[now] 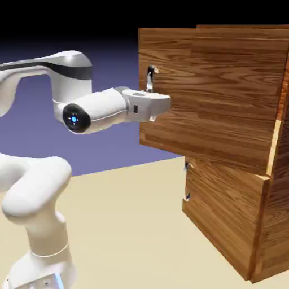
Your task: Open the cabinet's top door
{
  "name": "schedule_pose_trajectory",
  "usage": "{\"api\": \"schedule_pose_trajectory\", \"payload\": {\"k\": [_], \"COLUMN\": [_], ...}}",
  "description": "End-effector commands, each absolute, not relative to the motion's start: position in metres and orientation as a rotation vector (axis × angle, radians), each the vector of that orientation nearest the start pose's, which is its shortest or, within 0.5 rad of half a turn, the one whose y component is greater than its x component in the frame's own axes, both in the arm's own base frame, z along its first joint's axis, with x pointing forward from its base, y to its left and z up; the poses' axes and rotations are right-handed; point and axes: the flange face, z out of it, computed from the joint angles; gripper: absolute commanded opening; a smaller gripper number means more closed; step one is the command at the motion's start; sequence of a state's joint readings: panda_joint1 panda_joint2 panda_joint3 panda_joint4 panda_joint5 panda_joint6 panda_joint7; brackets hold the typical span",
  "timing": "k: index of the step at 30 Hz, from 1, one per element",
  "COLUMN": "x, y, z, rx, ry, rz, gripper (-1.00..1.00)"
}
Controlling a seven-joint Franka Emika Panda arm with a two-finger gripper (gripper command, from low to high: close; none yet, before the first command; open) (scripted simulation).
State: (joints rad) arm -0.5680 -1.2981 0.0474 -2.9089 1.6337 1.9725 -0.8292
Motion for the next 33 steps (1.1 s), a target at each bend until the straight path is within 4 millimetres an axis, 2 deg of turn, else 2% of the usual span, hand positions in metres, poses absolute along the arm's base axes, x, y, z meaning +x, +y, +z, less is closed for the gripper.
{"api": "schedule_pose_trajectory", "payload": {"k": [1, 10, 18, 26, 33], "x": [0.229, 0.2, 0.181, 0.178, 0.184], "y": [-0.063, -0.125, -0.197, -0.274, -0.324], "z": [0.56, 0.56, 0.56, 0.56, 0.56], "rx": [-1.736, -1.705, -1.66, -1.602, -1.559], "ry": [0.135, -0.025, -0.192, -0.357, -0.461], "rz": [-1.323, -1.188, -1.038, -0.881, -0.776], "gripper": [-1.0, -1.0, -1.0, -1.0, -1.0]}}
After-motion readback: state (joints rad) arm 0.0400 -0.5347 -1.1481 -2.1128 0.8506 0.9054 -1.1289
